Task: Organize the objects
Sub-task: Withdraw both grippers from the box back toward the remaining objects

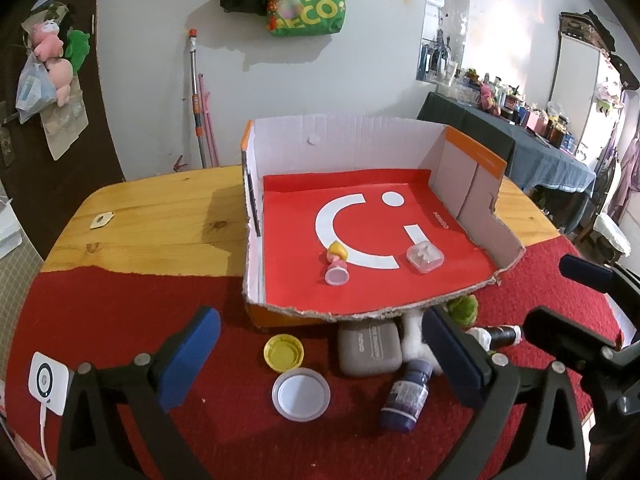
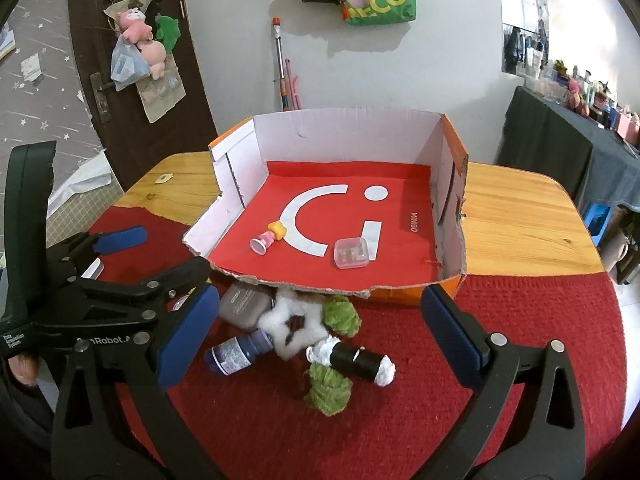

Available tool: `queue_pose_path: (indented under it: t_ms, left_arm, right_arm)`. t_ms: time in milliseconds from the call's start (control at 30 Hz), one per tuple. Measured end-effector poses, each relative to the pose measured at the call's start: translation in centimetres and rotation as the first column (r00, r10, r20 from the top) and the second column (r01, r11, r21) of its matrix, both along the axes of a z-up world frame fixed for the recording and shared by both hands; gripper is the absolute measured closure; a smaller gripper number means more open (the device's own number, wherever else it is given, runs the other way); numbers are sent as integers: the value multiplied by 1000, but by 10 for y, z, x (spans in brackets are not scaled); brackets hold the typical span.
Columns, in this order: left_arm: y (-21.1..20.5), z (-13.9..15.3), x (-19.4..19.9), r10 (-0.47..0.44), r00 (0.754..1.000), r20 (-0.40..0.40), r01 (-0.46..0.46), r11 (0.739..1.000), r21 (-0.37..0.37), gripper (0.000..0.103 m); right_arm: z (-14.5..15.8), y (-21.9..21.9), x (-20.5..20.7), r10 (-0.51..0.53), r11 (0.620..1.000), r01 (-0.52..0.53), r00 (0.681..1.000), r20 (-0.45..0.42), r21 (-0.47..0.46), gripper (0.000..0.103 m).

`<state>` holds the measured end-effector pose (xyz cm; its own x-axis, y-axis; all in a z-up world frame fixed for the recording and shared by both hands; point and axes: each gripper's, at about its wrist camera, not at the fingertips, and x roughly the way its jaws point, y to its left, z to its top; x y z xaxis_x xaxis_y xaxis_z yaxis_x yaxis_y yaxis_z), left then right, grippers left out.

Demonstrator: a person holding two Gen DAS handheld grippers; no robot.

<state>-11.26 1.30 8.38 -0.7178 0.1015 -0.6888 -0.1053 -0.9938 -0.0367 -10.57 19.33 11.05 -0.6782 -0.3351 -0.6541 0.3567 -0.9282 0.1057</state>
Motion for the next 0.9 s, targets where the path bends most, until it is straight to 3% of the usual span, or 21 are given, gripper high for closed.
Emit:
queue_pose_path:
  t_ms: [900]
  left_arm:
    - [2, -20, 51, -9, 1000, 1, 9, 1000, 22, 3]
  right_arm:
    - [-24, 5, 51, -3, 1000, 2, 1000, 7, 19, 0]
